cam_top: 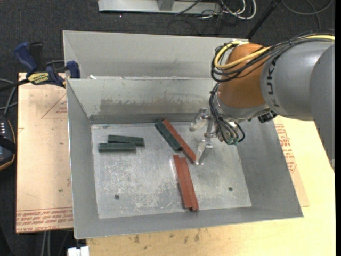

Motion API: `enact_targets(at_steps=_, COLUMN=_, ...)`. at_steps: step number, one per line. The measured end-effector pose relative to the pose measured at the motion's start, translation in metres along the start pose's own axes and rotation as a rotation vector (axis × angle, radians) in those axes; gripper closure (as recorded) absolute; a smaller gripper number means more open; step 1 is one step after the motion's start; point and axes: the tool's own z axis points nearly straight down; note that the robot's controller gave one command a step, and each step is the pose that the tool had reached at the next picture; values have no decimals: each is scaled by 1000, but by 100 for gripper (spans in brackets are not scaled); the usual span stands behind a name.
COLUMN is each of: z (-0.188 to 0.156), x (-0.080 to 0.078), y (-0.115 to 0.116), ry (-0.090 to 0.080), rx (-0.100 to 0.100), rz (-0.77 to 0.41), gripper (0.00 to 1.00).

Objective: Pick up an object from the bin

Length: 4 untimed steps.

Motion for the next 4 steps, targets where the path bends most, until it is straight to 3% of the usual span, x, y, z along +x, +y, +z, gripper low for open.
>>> enact_targets(at_steps=1, z=35, x=34, y=-4, ry=-21, rx=-4, rz=221, gripper=100)
enact_targets(at_steps=2, z=35, x=34, y=-4, ry=-21, rx=-4, rz=220, gripper=100)
enact_targets(at_steps=3, z=-3, x=33, y=-3, ry=6, rx=0, rz=221, gripper=100)
enact_targets(at_steps=4, z=-61, x=31, y=7, ry=5, rx=0, rz=238, gripper=100)
